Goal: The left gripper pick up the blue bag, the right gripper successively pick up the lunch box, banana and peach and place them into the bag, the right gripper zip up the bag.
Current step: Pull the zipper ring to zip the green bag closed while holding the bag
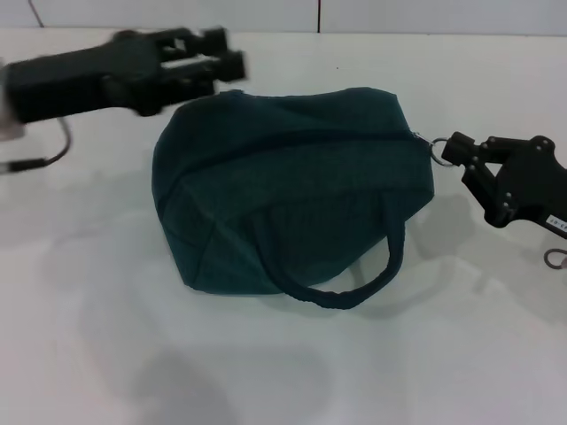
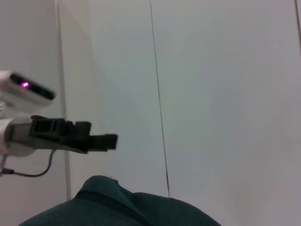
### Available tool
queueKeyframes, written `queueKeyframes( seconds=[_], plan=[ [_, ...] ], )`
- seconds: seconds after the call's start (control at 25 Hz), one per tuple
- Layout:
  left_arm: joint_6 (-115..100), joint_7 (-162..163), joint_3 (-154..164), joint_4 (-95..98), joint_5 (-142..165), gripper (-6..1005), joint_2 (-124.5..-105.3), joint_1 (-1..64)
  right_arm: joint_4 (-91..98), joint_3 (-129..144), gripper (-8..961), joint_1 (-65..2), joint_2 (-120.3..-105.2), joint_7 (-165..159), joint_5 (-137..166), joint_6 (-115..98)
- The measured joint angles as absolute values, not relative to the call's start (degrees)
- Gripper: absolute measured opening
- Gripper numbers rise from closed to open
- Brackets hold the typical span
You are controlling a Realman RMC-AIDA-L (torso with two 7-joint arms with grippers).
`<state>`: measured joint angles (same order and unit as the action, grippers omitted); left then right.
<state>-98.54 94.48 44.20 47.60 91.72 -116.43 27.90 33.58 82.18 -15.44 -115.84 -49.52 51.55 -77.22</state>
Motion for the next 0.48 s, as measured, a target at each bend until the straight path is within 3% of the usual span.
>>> queueKeyframes(
  seconds=[0.36, 0.48],
  plan=[
    [-95.3, 116.3, 51.2, 61.6, 116.5, 549, -119.18, 43.8, 32.7, 82.3, 31, -15.7, -115.84, -49.6, 51.4, -77.5],
    [-93.7, 120.2, 54.0, 61.7, 120.5, 546, -119.30, 47.2, 32.6, 82.3, 31, -15.7, -115.84, -49.6, 51.4, -77.6]
  ],
)
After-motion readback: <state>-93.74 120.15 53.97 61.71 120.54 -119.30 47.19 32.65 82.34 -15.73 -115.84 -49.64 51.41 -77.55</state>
